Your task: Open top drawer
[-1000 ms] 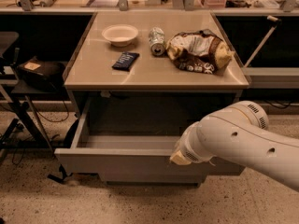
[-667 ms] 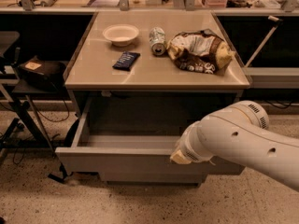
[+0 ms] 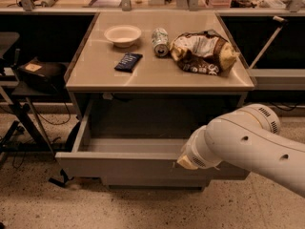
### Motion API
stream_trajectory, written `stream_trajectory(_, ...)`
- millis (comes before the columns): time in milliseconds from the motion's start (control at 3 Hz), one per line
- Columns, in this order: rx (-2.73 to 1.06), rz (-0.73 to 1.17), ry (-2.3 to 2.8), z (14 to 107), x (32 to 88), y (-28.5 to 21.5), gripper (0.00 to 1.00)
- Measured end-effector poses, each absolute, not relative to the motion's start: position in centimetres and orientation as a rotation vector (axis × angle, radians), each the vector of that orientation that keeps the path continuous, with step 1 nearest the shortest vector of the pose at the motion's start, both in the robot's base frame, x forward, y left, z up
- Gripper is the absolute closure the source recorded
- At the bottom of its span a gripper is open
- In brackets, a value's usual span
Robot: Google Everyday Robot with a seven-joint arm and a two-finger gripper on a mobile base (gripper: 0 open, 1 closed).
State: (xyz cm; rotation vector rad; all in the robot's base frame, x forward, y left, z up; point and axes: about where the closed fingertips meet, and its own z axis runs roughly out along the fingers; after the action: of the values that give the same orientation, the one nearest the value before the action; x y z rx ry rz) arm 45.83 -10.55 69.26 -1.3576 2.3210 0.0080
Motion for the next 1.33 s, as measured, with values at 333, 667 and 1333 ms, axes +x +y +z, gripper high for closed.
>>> stream_trajectory(333, -1.371, 0.012, 2.349, 70.0, 41.9, -12.3, 1.00)
stream_trajectory(667, -1.394, 0.024, 2.401, 71.3, 35.0, -15.5, 1.00)
stream_trajectory(1333, -1.511, 0.041, 2.425, 73.1, 26.3, -18.9, 0.81)
